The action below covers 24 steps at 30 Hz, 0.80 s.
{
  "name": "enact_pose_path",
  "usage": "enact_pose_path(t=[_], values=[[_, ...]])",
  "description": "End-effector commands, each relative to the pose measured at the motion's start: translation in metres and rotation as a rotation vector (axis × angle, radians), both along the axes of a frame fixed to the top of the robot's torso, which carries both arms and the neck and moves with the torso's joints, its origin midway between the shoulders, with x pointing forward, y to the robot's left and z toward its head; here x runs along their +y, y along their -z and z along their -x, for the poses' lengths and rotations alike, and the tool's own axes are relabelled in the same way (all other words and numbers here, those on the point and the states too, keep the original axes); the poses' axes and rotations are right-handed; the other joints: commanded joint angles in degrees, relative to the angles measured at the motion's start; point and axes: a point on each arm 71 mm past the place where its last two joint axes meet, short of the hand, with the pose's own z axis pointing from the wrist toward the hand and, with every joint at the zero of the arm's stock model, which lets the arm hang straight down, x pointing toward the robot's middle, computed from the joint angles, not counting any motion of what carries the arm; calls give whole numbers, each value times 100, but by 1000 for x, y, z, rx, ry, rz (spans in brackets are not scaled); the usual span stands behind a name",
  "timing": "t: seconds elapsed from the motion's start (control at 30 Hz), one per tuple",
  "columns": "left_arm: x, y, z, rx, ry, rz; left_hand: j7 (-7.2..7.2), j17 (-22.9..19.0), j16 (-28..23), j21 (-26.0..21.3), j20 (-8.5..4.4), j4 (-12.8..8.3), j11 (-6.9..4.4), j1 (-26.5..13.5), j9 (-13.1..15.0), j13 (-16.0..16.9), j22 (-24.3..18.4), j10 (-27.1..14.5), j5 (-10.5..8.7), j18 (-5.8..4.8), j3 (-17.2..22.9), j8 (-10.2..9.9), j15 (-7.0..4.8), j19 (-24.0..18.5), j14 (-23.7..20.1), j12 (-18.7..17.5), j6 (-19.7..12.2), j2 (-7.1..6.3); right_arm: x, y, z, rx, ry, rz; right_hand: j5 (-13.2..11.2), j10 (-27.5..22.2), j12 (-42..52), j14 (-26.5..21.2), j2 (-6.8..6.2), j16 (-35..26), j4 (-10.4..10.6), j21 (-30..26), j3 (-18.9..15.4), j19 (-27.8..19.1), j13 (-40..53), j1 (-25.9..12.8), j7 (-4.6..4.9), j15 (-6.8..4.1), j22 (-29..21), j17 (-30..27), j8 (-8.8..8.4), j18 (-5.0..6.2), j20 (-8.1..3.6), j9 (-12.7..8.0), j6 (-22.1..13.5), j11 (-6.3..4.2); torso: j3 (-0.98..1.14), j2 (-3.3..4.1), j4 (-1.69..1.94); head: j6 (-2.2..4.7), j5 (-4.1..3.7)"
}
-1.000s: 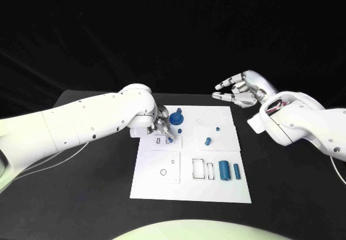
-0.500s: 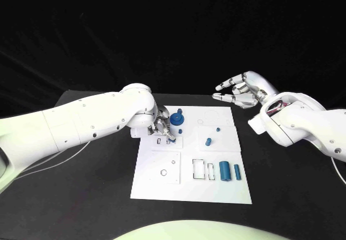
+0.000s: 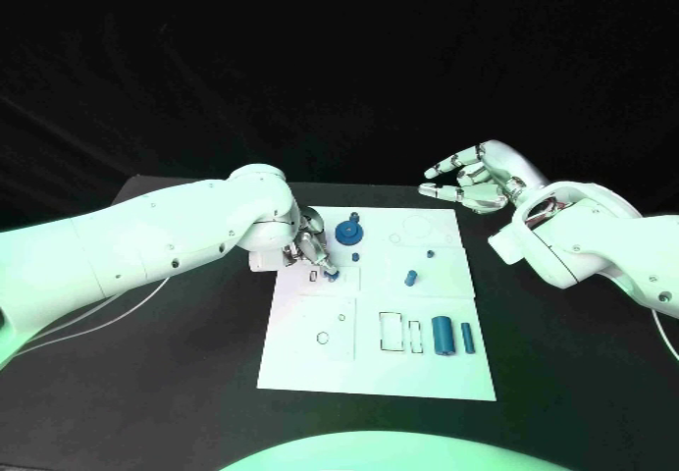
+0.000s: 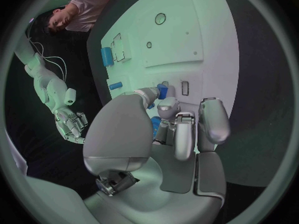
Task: Assemble the parts on the task board
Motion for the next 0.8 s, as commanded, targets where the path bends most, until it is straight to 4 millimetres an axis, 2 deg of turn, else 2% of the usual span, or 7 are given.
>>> enact_pose_path(t=[0.03,0.17,0.43,0.6,0.8], values=[[0,-1,2,12,-54,71,-102,1458,5,21,30,-881,-22,-106,40,31,10,70,-4,-101,927,56,17,-15,585,6,119,-14,1,1,0,4,-15,11,41,-6,-7,484,25,-23,-1,-27,-35,-20,649,-59,-12,-33,213,1075,37,114,-17,8,22,-26,-3,-1,1,3,0],[5,-3,6,15,-114,133,-131,1424,-17,23,17,-1005,-53,-266,101,-61,8,64,-12,-100,1036,165,-5,-17,575,-66,156,-78,1,1,0,5,-14,12,41,-6,-7,484,25,-23,-1,-27,-35,-20,649,-59,-12,-33,213,1075,37,114,-17,8,22,-26,1,-4,1,1,8],[11,-3,14,-15,-176,171,-237,1392,-36,22,-60,-1308,-145,-694,316,-344,8,83,-18,-99,1244,589,-87,-15,567,-293,125,-217,-2,2,0,8,-9,14,43,-6,-7,484,25,-23,0,-27,-36,-20,649,-60,-12,-34,213,1075,38,114,-17,8,22,-26,5,-4,8,-5,21],[13,2,20,-46,-177,158,-273,1432,-11,18,-82,-1379,-173,-818,359,-477,2,103,-23,-98,1282,724,-106,-16,579,-383,118,-248,-3,2,-1,9,-5,16,80,0,-3,484,30,-26,-2,-31,-44,-19,653,-70,-15,-36,212,1072,44,114,-19,7,21,-27,1,-7,12,-5,26],[15,7,24,-86,-174,139,-320,1510,37,21,-115,-1444,-213,-947,399,-517,14,196,-27,-101,1312,874,-136,-5,601,-380,121,-259,-4,3,-1,10,-4,17,99,0,-3,485,34,-25,-5,-34,-47,-18,652,-71,-16,-37,212,1075,48,114,-20,7,21,-29,9,-14,19,-9,42]])
